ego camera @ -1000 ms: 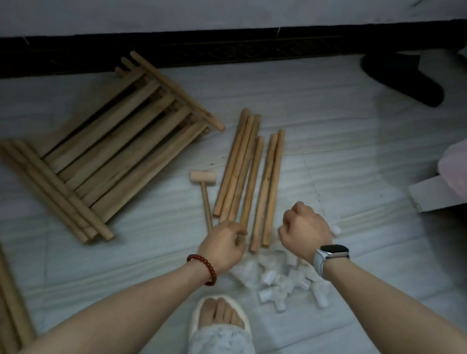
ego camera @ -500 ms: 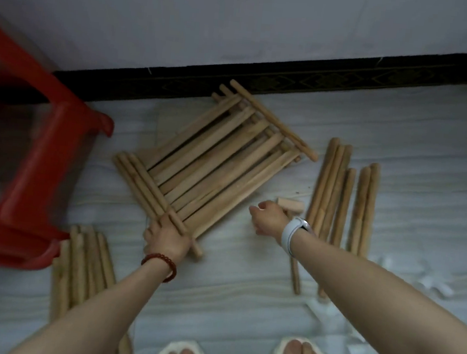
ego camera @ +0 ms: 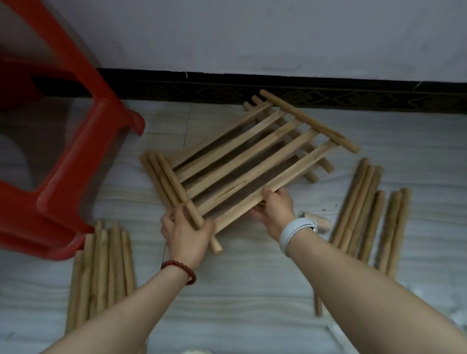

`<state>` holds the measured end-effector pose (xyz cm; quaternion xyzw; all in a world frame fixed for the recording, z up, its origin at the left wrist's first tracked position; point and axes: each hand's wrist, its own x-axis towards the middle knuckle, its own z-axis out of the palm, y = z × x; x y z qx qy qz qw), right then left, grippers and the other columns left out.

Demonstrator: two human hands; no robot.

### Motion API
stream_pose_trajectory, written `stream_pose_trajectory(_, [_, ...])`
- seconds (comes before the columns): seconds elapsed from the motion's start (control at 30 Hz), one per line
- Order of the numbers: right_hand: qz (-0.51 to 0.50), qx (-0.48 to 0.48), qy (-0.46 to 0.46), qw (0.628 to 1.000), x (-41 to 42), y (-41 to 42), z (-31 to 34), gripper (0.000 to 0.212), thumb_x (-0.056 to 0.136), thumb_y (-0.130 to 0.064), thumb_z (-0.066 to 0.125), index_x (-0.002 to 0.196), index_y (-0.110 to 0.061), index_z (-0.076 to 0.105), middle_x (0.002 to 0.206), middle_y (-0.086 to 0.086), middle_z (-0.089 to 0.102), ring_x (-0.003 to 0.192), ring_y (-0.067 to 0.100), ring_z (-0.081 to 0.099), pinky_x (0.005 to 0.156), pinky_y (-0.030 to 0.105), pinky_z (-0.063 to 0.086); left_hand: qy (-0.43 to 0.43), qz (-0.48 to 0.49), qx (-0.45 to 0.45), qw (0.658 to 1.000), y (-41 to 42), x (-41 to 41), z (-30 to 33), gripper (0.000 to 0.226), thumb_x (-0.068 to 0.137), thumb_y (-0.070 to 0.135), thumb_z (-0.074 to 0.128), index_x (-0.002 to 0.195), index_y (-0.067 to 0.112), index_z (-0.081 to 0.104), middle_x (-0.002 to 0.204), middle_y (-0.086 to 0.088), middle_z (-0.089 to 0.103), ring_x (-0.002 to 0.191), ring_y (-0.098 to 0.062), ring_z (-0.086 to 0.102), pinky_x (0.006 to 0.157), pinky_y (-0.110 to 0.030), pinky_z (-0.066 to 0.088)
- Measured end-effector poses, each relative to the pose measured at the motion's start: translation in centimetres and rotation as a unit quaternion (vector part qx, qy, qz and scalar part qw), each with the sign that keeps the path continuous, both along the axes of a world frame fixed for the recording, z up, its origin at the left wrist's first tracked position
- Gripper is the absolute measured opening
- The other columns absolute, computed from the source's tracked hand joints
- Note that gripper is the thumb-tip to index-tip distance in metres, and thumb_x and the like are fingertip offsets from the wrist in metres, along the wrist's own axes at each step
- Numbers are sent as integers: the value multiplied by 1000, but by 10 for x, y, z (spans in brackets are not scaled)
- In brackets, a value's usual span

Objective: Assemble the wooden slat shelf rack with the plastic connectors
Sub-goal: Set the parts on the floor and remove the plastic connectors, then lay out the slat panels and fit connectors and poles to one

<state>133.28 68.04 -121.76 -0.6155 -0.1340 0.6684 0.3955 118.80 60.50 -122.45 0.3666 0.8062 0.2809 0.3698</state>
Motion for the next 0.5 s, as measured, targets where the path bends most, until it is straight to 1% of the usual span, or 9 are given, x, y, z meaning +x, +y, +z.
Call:
stream_pose_trajectory(0.07, [-6, 13, 4, 1000, 3, 4, 14, 28, 100, -10, 38, 127, -6, 45, 103, 14, 58, 83, 26, 61, 71, 36, 52, -84, 64, 0, 994, 9, 2, 13, 73, 82, 28, 66, 143, 10, 29, 143, -11, 28, 131, -29, 32, 110, -34, 27])
stream_pose_trajectory(0.1, [-4, 17, 14, 1000, 4, 4, 21, 26, 100, -9, 38, 125, -5, 45, 98, 13, 58, 80, 25, 60, 73, 37, 51, -124, 104, -11, 987, 15, 2, 20, 71, 80, 29, 67, 140, 8, 35, 139, -13, 36, 128, -30, 38, 108, -35, 31])
stream_pose_trajectory(0.17, [9, 24, 45, 999, 4, 1, 34, 22, 101, -10, 36, 121, -7, 45, 94, 12, 59, 77, 23, 60, 71, 37, 51, -227, 164, -18, 960, 25, 3, 33, 52, 80, 19, 66, 126, 4, 46, 121, -13, 53, 113, -30, 51, 100, -37, 41])
stream_pose_trajectory(0.2, [14, 30, 58, 998, 5, -2, 40, 23, 101, -10, 36, 122, -7, 44, 94, 11, 60, 78, 22, 61, 69, 35, 52, -271, 167, -9, 948, 28, 2, 39, 39, 82, 10, 65, 117, 3, 50, 113, -13, 57, 107, -29, 55, 96, -37, 44])
stream_pose_trajectory(0.23, [14, 37, 68, 997, 6, -4, 45, 23, 101, -11, 35, 123, -8, 44, 93, 11, 60, 79, 22, 61, 69, 35, 52, -302, 156, 10, 940, 29, 0, 45, 36, 83, 4, 63, 117, 4, 52, 111, -13, 60, 105, -28, 58, 95, -40, 46])
stream_pose_trajectory(0.33, [3, 58, 94, 994, 16, -13, 66, 25, 102, -12, 34, 125, -7, 42, 92, 11, 61, 83, 23, 61, 73, 38, 50, -377, 89, 64, 920, 25, -1, 63, 38, 84, -4, 60, 113, 20, 51, 115, -15, 62, 107, -30, 61, 97, -46, 47])
stream_pose_trajectory(0.43, [14, 82, 112, 990, 30, -33, 88, 22, 102, -13, 34, 122, -9, 42, 93, 12, 64, 86, 24, 62, 72, 37, 51, -434, 92, 108, 890, 10, 5, 90, 29, 87, 10, 62, 111, 19, 51, 119, -15, 60, 109, -33, 61, 98, -47, 47])
stream_pose_trajectory(0.47, [25, 90, 115, 989, 33, -41, 96, 19, 102, -13, 34, 119, -9, 43, 94, 12, 64, 86, 24, 63, 71, 35, 52, -438, 100, 121, 885, 5, 9, 98, 18, 90, 15, 60, 105, 19, 51, 117, -14, 60, 104, -32, 64, 93, -47, 51])
stream_pose_trajectory(0.5, [39, 97, 110, 988, 37, -49, 102, 17, 102, -13, 35, 115, -9, 45, 94, 11, 65, 86, 23, 64, 69, 33, 53, -434, 108, 132, 885, -2, 14, 107, 9, 93, 19, 55, 99, 20, 49, 114, -13, 60, 93, -28, 69, 85, -44, 55])
